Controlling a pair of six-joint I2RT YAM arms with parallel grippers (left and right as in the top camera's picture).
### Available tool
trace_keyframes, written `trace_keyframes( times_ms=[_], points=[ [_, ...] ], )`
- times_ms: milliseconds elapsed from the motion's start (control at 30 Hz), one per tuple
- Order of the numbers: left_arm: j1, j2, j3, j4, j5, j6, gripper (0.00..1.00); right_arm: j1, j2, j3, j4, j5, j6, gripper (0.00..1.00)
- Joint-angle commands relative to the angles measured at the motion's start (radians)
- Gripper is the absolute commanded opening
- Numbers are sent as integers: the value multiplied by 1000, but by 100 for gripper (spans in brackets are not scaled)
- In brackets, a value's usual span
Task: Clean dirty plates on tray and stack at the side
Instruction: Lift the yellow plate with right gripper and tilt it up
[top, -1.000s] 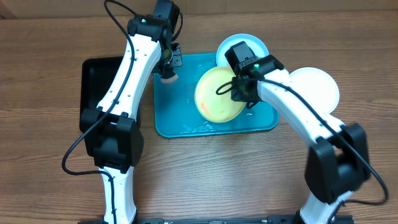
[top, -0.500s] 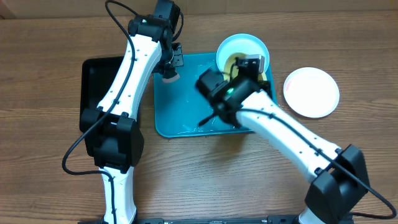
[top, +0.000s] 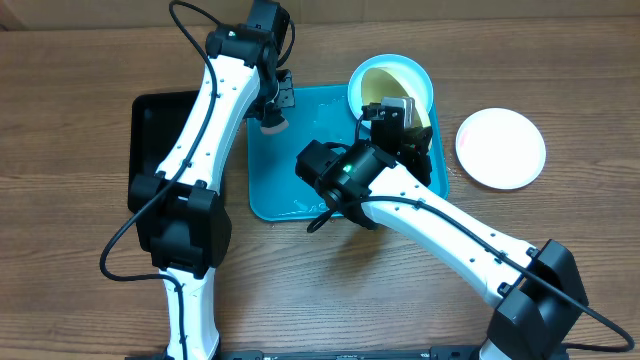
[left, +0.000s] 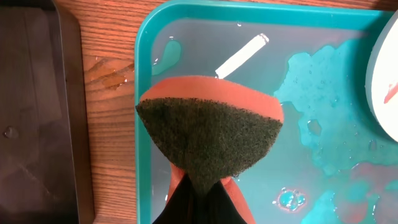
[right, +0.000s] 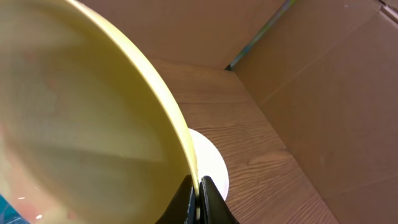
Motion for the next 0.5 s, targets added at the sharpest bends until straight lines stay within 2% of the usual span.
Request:
trace_keyframes(
  times_ms=[0, 233, 333, 467],
  points=[
    [2, 8, -8, 0, 11, 8, 4, 2, -22, 24, 3, 34, 55, 4],
    [2, 8, -8, -8, 11, 9, 4, -63, -22, 24, 37, -155, 75, 4],
    [2, 8, -8, -18, 10, 9, 4, -161, -22, 24, 130, -346, -91, 4],
    [2, 8, -8, -25, 7, 13, 4, -355, -22, 24, 296, -735, -388, 4]
  ],
)
